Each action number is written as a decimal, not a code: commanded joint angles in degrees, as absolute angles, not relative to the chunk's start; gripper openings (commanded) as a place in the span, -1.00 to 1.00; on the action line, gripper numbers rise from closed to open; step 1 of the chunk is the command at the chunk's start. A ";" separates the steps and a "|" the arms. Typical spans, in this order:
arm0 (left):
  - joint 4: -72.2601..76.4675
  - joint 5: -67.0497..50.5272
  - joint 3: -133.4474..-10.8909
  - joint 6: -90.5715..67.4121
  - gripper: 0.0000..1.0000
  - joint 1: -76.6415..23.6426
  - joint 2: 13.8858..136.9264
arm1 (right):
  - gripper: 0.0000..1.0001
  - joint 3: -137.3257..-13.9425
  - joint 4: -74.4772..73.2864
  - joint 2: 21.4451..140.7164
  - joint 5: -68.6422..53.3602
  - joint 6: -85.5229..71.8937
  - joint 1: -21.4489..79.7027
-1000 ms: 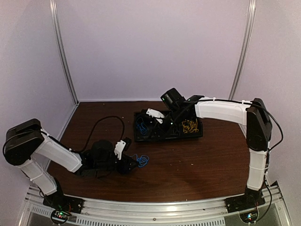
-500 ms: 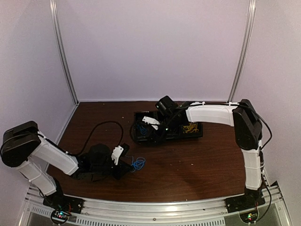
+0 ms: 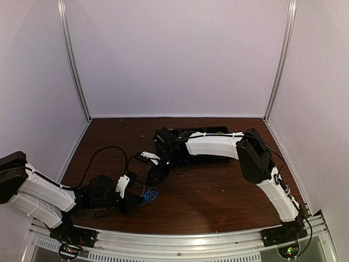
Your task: Untangle the cables
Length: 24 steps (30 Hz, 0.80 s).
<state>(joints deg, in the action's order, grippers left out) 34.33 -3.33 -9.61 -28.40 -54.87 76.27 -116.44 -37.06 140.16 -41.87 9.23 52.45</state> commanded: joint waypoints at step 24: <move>37.80 0.43 -8.09 -27.95 -1.00 -55.23 77.29 | -0.21 -121.90 -29.84 150.10 -57.07 -7.35 54.05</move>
<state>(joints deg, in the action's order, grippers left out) 35.11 0.05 -8.12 -28.45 -54.98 77.25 -120.66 -31.46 147.26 -55.33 -5.23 53.39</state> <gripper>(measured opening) 0.015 0.432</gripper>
